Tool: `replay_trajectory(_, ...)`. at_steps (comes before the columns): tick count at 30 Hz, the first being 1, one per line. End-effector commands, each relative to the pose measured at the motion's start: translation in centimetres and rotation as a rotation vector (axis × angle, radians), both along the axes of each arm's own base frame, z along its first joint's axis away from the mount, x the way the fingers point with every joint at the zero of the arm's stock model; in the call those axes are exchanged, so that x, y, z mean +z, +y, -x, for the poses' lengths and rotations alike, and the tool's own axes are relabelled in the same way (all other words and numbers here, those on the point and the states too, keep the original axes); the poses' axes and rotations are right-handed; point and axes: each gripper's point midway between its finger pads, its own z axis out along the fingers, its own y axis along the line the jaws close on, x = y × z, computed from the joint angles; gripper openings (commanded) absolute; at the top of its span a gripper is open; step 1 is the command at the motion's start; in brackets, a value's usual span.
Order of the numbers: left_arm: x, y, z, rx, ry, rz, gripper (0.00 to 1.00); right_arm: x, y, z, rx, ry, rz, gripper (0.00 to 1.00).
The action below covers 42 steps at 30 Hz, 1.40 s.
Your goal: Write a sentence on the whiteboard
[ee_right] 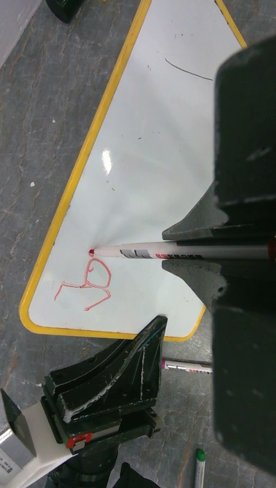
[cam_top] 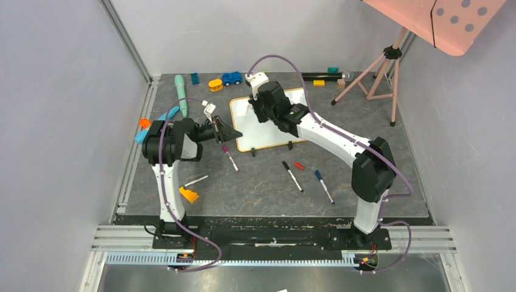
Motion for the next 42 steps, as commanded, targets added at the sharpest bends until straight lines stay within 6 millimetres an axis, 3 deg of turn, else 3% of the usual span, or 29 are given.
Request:
replay_trajectory(1, -0.4, -0.8, 1.7, -0.094, -0.078, -0.015, 0.02, -0.6, -1.6, 0.2, -0.048, 0.006, 0.027, 0.0)
replay_trajectory(8, -0.4, -0.8, 1.7, -0.095, -0.078, -0.015, 0.02, -1.3, -2.2, 0.9, -0.055, 0.023, 0.033, 0.0)
replay_trajectory(23, -0.3, -0.9, 1.7, -0.097, -0.08, -0.015, 0.02, 0.9, -1.3, -1.8, -0.084, -0.012, 0.02, 0.0)
replay_trajectory(29, -0.3, -0.9, 1.7, -0.097, -0.078, -0.015, 0.02, 0.0, -1.6, -1.3, -0.082, 0.012, 0.031, 0.0)
replay_trajectory(42, -0.3, -0.9, 1.7, -0.095, -0.084, -0.016, 0.02, -3.1, -2.4, 1.7, -0.041, 0.098, 0.02, 0.0)
